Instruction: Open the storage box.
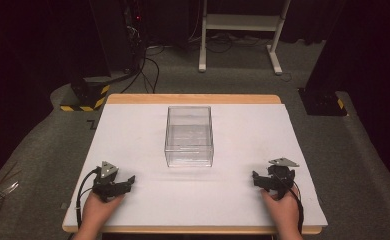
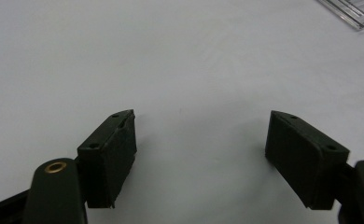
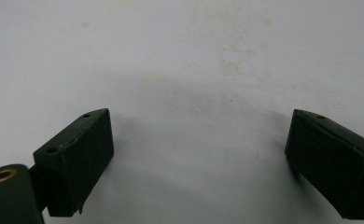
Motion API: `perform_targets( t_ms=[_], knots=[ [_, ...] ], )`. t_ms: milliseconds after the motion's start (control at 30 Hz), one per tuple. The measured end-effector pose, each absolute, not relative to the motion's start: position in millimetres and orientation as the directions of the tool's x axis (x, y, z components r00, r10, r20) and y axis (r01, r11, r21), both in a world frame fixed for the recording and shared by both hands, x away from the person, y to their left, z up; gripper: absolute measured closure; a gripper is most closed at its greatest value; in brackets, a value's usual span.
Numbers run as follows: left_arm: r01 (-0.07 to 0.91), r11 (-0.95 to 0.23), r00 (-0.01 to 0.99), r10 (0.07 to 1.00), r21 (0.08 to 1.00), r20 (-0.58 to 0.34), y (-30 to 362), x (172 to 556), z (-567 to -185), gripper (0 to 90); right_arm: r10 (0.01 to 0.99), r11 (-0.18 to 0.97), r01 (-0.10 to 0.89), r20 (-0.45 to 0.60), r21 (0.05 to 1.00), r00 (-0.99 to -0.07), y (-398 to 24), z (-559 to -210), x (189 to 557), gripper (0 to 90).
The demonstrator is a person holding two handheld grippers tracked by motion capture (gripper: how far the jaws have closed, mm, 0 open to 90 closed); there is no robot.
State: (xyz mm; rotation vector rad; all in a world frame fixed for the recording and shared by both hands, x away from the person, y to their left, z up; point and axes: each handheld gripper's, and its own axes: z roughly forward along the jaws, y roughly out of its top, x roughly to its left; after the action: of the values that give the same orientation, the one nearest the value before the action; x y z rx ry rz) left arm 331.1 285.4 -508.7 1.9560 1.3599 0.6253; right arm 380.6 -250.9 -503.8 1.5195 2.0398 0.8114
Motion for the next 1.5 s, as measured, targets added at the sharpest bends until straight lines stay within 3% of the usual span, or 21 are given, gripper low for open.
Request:
perform_targets(
  t_ms=[767,867,1133,1233,1500],
  knots=[
    [0.624,-0.232,0.333,0.943,0.747,0.015,284,331,-508,24.9,0.955,0.254,0.655,-0.075,0.712,-0.289,-246,-503,376,11.2],
    [0.623,-0.230,0.333,0.943,0.748,0.013,285,331,-508,25.1,0.957,0.221,0.674,-0.024,0.705,-0.289,-251,-504,379,10.8],
    [0.618,-0.248,0.335,0.942,0.746,0.035,283,330,-507,25.2,0.957,0.226,0.675,-0.030,0.702,-0.288,-250,-503,379,10.5],
    [0.614,-0.261,0.331,0.942,0.745,0.058,280,330,-506,20.0,0.957,0.226,0.674,-0.031,0.703,-0.289,-250,-504,379,10.5],
    [0.597,-0.242,0.384,0.923,0.765,-0.007,274,328,-501,16.3,0.958,0.223,0.674,-0.029,0.704,-0.287,-250,-504,379,10.5]
  ],
)
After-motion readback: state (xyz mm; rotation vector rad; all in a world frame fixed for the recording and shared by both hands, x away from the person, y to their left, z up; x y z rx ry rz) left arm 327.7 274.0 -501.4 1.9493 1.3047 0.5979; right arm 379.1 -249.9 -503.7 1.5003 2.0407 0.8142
